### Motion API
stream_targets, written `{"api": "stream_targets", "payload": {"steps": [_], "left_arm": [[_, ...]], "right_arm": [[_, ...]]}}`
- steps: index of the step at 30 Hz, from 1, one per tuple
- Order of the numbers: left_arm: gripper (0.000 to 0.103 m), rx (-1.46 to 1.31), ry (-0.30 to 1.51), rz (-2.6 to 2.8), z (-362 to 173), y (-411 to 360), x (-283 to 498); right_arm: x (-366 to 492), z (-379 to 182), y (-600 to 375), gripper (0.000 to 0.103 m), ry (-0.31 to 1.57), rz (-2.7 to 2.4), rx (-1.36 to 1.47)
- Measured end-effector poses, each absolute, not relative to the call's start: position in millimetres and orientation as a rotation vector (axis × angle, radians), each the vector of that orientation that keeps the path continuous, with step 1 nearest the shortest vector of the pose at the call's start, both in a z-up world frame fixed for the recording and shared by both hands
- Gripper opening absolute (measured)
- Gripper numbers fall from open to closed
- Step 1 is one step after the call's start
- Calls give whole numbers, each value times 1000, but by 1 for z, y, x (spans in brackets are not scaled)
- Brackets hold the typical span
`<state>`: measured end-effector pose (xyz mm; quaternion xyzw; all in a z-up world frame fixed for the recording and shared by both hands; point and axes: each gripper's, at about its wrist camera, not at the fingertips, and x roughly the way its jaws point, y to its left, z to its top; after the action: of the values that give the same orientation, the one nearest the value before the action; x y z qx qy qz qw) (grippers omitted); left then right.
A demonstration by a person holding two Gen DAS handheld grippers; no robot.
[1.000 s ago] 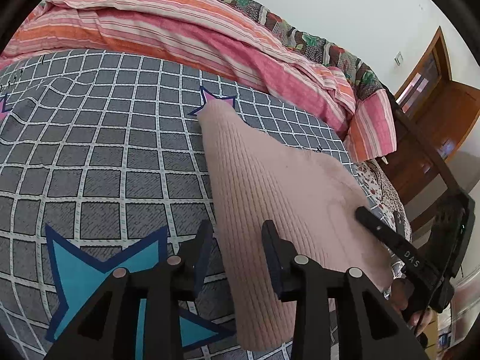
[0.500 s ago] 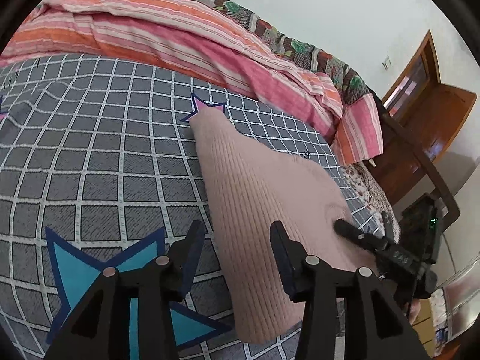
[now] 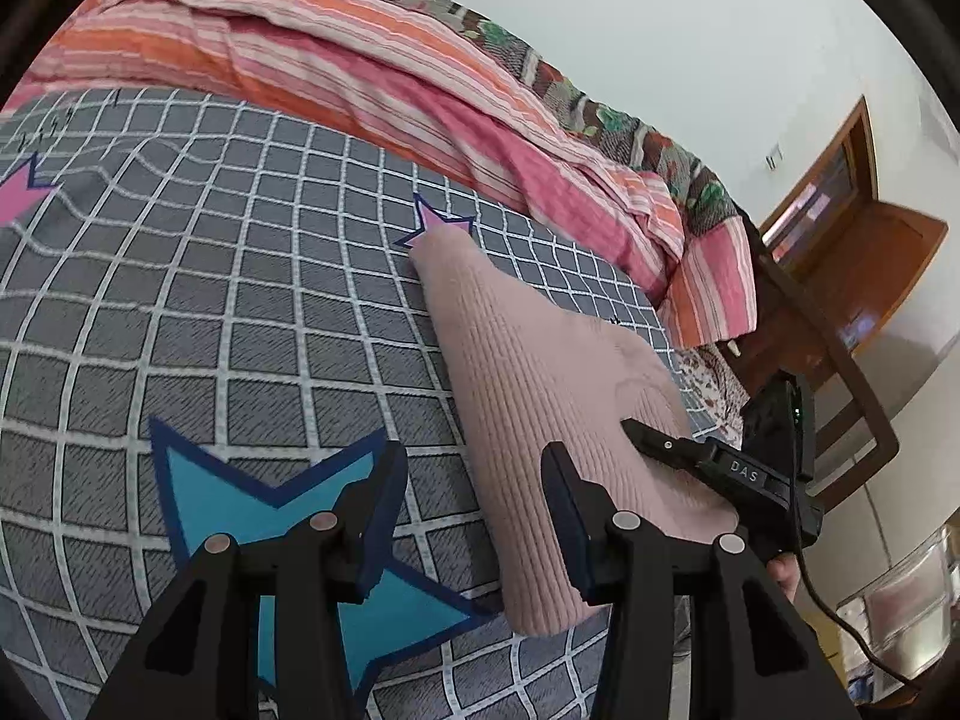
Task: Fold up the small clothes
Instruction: 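Lift the pink sweater bundle with the right gripper and fold it over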
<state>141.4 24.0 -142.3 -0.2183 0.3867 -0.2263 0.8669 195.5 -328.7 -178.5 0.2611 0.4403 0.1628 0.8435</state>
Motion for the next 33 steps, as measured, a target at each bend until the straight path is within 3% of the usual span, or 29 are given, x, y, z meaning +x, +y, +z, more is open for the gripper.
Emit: {"api": "stream_targets", "payload": {"steps": [2,5,13,23,27,33], "left_arm": [[44,-471,809,-471,-143,27,139],[44,-480,798,-468,-139,35,137],[44,-487,754,-414,-116,64,130],[44,-505,725,-357,-106,100,116],[44,-482,739,-334,-114,100,115],[44,-404,809,-323,-137,85,117]], "right_arm": [[193,-171,-327,40,927,357,543],[187,-146,-318,37,911,351,500],[179,-52,-247,35,799,317,317],[221,-13,-195,34,775,373,374],[236,-37,-210,35,712,457,565],[270,-154,-255,40,945,209,557]]}}
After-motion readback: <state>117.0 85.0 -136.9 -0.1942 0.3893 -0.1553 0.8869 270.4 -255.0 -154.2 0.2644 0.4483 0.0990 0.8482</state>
